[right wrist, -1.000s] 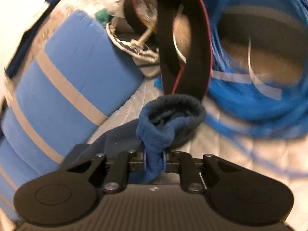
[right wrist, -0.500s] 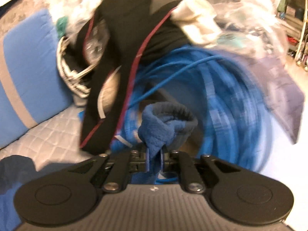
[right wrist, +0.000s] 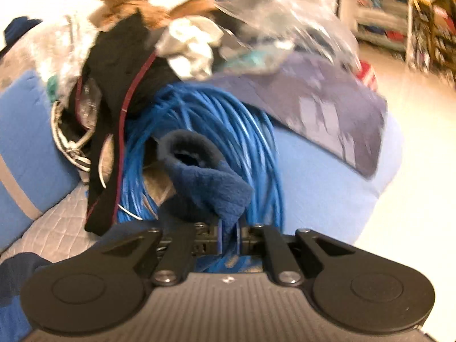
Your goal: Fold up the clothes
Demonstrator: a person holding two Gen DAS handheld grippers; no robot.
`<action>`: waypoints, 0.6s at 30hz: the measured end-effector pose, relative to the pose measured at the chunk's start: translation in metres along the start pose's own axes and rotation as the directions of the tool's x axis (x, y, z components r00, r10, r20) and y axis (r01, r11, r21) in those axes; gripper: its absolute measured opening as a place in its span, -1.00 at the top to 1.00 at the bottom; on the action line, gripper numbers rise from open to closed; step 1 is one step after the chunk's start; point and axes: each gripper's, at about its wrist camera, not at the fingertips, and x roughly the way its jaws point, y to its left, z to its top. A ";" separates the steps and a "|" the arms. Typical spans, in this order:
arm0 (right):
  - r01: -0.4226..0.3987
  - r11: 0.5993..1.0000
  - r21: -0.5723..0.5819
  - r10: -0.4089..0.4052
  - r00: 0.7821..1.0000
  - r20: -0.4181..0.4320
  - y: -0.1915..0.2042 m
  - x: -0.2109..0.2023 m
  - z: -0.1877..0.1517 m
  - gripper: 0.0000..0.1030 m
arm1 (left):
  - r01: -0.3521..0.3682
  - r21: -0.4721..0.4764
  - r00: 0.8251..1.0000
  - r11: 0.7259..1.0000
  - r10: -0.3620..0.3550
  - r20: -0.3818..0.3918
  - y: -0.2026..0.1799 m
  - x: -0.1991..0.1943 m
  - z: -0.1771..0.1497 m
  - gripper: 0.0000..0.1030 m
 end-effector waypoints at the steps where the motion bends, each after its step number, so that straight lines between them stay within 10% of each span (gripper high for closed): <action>1: -0.001 1.000 0.022 0.001 1.000 -0.008 -0.005 0.003 -0.003 0.80 | -0.002 0.001 1.000 1.000 0.002 0.000 0.000 0.000 0.000 -0.57; 8: 0.041 0.998 0.040 -0.041 0.999 0.008 -0.014 0.016 -0.027 0.22 | -0.013 0.002 1.000 1.000 0.013 -0.008 0.000 0.001 -0.001 -0.57; 18: 0.078 0.994 -0.071 -0.073 0.995 0.069 -0.002 0.011 -0.032 0.09 | -0.015 0.007 1.000 1.000 0.015 -0.011 0.001 0.001 -0.001 -0.57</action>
